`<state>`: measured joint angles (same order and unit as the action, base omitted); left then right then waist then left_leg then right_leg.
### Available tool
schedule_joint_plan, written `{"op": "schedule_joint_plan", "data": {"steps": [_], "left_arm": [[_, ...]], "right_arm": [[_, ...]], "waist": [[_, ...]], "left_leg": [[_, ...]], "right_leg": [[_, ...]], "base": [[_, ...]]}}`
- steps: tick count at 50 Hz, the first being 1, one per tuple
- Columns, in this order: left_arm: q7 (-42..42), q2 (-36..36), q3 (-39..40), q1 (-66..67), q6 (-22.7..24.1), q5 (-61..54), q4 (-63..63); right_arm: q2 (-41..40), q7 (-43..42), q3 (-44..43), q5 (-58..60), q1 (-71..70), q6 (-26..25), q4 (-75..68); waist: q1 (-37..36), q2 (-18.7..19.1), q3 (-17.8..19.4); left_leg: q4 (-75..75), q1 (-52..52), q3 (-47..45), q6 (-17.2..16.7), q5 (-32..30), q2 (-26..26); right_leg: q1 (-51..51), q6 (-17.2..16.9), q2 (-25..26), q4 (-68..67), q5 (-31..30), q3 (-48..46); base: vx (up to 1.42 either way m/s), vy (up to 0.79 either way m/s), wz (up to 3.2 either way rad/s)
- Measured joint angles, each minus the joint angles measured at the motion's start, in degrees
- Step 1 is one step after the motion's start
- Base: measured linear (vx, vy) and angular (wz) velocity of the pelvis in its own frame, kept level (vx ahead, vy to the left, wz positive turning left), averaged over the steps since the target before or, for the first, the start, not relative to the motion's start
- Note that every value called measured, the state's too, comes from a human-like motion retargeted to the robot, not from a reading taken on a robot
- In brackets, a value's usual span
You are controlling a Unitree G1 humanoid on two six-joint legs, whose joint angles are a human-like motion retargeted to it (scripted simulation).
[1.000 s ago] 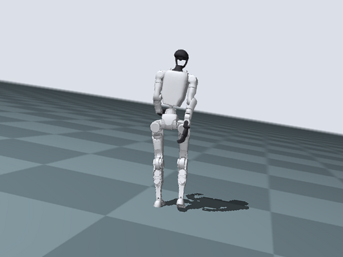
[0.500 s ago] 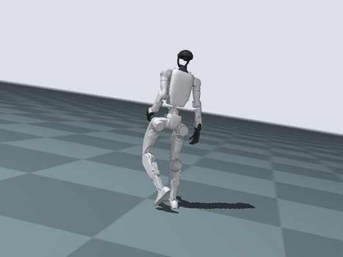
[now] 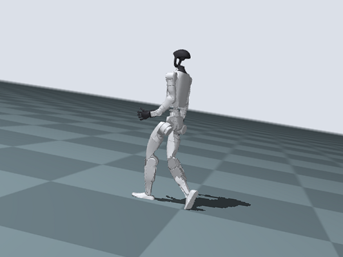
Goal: Walk run
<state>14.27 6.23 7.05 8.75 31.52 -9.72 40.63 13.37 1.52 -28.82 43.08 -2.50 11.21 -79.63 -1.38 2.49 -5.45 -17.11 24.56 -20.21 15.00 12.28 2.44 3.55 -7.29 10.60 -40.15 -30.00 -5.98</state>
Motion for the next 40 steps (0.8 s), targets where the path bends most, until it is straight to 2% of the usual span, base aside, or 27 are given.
{"op": "schedule_joint_plan", "data": {"steps": [2,3,6,7,10,15,17,18,19,20,22,23,24,25,27,28,30,32,33,34,35,37,40], "left_arm": [[-0.8,-0.5,-3.0,-1.9,-0.1,0.6,0.1],[-1.0,-0.5,-4.0,-2.8,-0.1,0.9,0.0],[0.2,-0.1,-6.5,-4.5,-0.4,1.7,-1.1],[0.8,0.0,-7.3,-4.8,-0.5,1.9,-1.6],[2.5,0.1,-8.5,-5.6,-0.8,2.1,-3.1],[4.4,-1.2,-8.2,-6.9,-1.0,2.0,-4.5],[3.5,-2.2,-7.7,-6.6,-0.3,1.5,-4.9],[2.9,-2.8,-7.2,-6.2,0.1,1.1,-4.9],[2.1,-3.1,-6.6,-5.7,0.4,0.8,-4.7],[1.3,-3.4,-6.0,-5.3,0.7,0.4,-4.4],[-0.7,-2.3,-5.4,-4.2,1.0,-0.3,-3.2],[-1.7,-1.9,-5.1,-3.6,0.9,-0.7,-2.6],[-2.5,-1.6,-4.9,-2.8,0.9,-0.9,-2.1],[-3.2,-1.3,-4.8,-1.8,0.8,-1.0,-1.6],[-3.5,-0.7,-4.2,0.7,0.9,-0.3,-1.1],[-3.6,-0.1,-4.1,1.8,0.8,0.0,-1.0],[-4.2,1.4,-4.4,2.9,0.6,-0.4,-0.7],[-3.6,2.0,-4.5,3.2,0.2,-1.2,-0.2],[-2.8,2.3,-4.3,3.8,0.1,-1.3,-0.3],[-1.9,2.4,-4.0,4.3,0.1,-1.3,-0.3],[-1.0,2.3,-3.6,4.7,0.0,-1.3,-0.4],[-0.4,2.1,-3.5,5.7,0.0,-0.8,-1.0],[0.3,1.5,-3.8,7.0,0.1,-0.1,-2.5]], "right_arm": [[-0.5,1.2,-0.9,0.2,3.3,-0.9,-4.4],[-0.9,2.2,-1.5,0.3,5.3,-1.1,-6.3],[-2.8,5.7,-1.9,-0.6,11.9,-1.8,-10.8],[-3.5,6.6,-1.7,-0.9,14.0,-1.9,-12.1],[-6.1,8.4,-0.8,-0.5,19.6,-1.7,-15.6],[-10.0,12.2,2.0,3.7,23.9,-3.8,-17.8],[-10.5,13.8,3.2,6.3,23.8,-4.0,-17.8],[-10.4,14.5,3.7,7.4,23.5,-4.2,-17.8],[-10.2,14.8,4.1,8.4,23.0,-4.5,-17.8],[-9.9,14.9,4.5,9.1,22.3,-5.1,-17.8],[-8.2,13.1,3.9,9.5,20.5,-7.4,-17.6],[-7.5,11.7,3.3,9.2,19.6,-8.7,-17.3],[-7.0,10.0,2.7,8.8,18.8,-9.8,-16.9],[-6.5,8.3,1.9,8.3,18.1,-10.7,-16.5],[-5.7,5.8,0.8,6.5,16.4,-11.1,-16.1],[-5.0,5.4,0.4,5.4,14.9,-11.0,-16.2],[-2.5,6.1,-0.5,3.3,11.1,-11.1,-16.2],[-0.7,7.8,-1.5,0.9,7.2,-12.0,-15.5],[-0.3,8.0,-1.8,-0.5,5.6,-12.5,-14.7],[-0.2,7.7,-2.3,-2.0,3.8,-12.8,-13.6],[-0.2,7.1,-3.0,-3.4,2.0,-13.0,-12.3],[0.2,4.7,-3.8,-6.0,-1.1,-11.6,-8.6],[1.0,1.9,-3.3,-10.3,-5.0,-7.7,-2.3]], "waist": [[-0.7,2.9,-0.3],[-1.4,3.5,-0.3],[0.5,5.0,-0.8],[1.8,5.4,-1.1],[5.9,5.4,-2.0],[8.1,1.3,0.4],[7.2,0.6,1.8],[6.8,0.5,2.5],[6.4,0.4,2.9],[5.9,0.3,3.2],[9.7,0.7,2.5],[10.5,0.9,1.7],[11.8,1.2,1.1],[13.2,1.5,0.6],[15.7,3.5,0.3],[15.0,3.6,0.1],[15.4,2.9,-0.2],[15.7,3.1,0.2],[14.8,1.3,-0.7],[13.9,0.5,-0.8],[12.9,0.3,-0.5],[10.1,-1.6,0.2],[4.0,-4.1,0.6]], "left_leg": [[2.1,-3.9,2.5,0.0,0.5,-0.3],[3.5,-5.7,3.5,0.0,0.3,-1.2],[7.2,-10.6,10.2,0.0,-0.3,-4.7],[8.0,-12.0,12.7,0.0,-0.3,-5.6],[9.1,-15.4,20.1,0.0,0.4,-8.6],[9.4,-23.7,26.5,-0.1,2.5,-13.1],[9.4,-27.1,26.0,-1.2,3.2,-12.6],[9.0,-28.9,25.0,-2.4,3.8,-11.5],[8.7,-30.3,24.2,-3.7,3.9,-10.5],[8.3,-31.6,23.3,-5.2,3.5,-9.6],[8.4,-33.1,26.0,-6.4,-1.2,-11.5],[7.9,-33.4,26.3,-8.3,-4.0,-11.4],[6.7,-33.6,27.4,-10.7,-7.5,-11.2],[5.1,-33.8,28.8,-13.2,-11.4,-10.9],[-1.5,-32.6,32.8,-21.4,-23.9,-9.3],[-5.9,-31.1,31.2,-26.4,-30.4,-8.8],[-17.3,-25.4,24.9,-30.0,-40.8,-10.8],[-32.0,-18.5,18.5,-30.0,-42.3,-7.3],[-31.7,-16.5,18.6,-30.0,-42.3,-8.5],[-33.3,-13.8,17.7,-28.5,-39.2,-7.8],[-35.7,-10.7,16.3,-26.2,-34.6,-6.3],[-36.7,-5.0,8.8,-20.0,-27.8,-3.3],[-31.8,3.9,4.2,-14.1,-18.6,-3.3]], "right_leg": [[4.5,-0.1,3.4,-3.7,10.0,3.9],[6.3,0.2,3.1,-4.6,15.3,5.7],[11.7,3.8,-2.1,-1.9,24.0,6.1],[13.2,4.6,-4.7,0.8,25.4,5.4],[15.7,3.9,-12.0,13.8,26.3,3.7],[20.0,2.6,-16.6,33.4,27.4,13.5],[21.8,-1.0,-15.8,39.6,28.7,13.4],[22.2,-6.0,-15.1,41.9,30.5,10.4],[22.6,-7.7,-14.5,42.9,31.3,6.0],[23.0,-7.7,-13.9,43.3,31.6,0.9],[23.2,-4.9,-15.4,41.4,30.7,5.9],[23.3,-2.4,-14.6,39.4,30.0,6.7],[23.2,-1.9,-14.8,37.6,28.1,4.8],[22.9,-2.4,-15.6,35.9,25.7,1.5],[21.0,0.6,-12.0,33.1,26.7,10.7],[21.0,2.9,-11.3,31.0,28.0,11.6],[20.4,4.9,-14.3,26.7,32.3,11.7],[16.8,6.5,-15.1,26.1,34.9,6.7],[14.9,8.1,-15.4,28.0,34.8,6.2],[12.9,9.5,-14.1,29.5,34.8,6.6],[10.9,10.7,-12.0,30.8,34.9,7.4],[7.1,11.4,-12.1,33.2,34.7,8.1],[2.2,12.3,-12.1,36.6,34.8,7.6]], "base": [[0.76,0.27,1.90],[0.82,0.29,1.95],[0.87,0.19,2.63],[1.00,0.04,3.15],[0.84,-0.11,2.95],[0.77,-0.32,1.66],[0.90,-0.53,0.17],[0.94,-0.67,-0.21],[0.97,-0.73,-0.43],[1.00,-0.46,0.25],[1.01,-0.17,1.12],[0.97,-0.26,1.12],[0.83,-0.31,1.07],[0.95,-0.41,1.35],[1.17,-0.58,1.07],[1.08,-0.40,0.44],[0.97,-0.08,0.54],[0.92,-0.25,0.65],[0.99,-0.69,0.18],[0.81,-0.71,-0.07],[0.74,-0.50,-0.17],[0.99,-0.40,-0.44],[0.84,-0.25,-0.72]]}}
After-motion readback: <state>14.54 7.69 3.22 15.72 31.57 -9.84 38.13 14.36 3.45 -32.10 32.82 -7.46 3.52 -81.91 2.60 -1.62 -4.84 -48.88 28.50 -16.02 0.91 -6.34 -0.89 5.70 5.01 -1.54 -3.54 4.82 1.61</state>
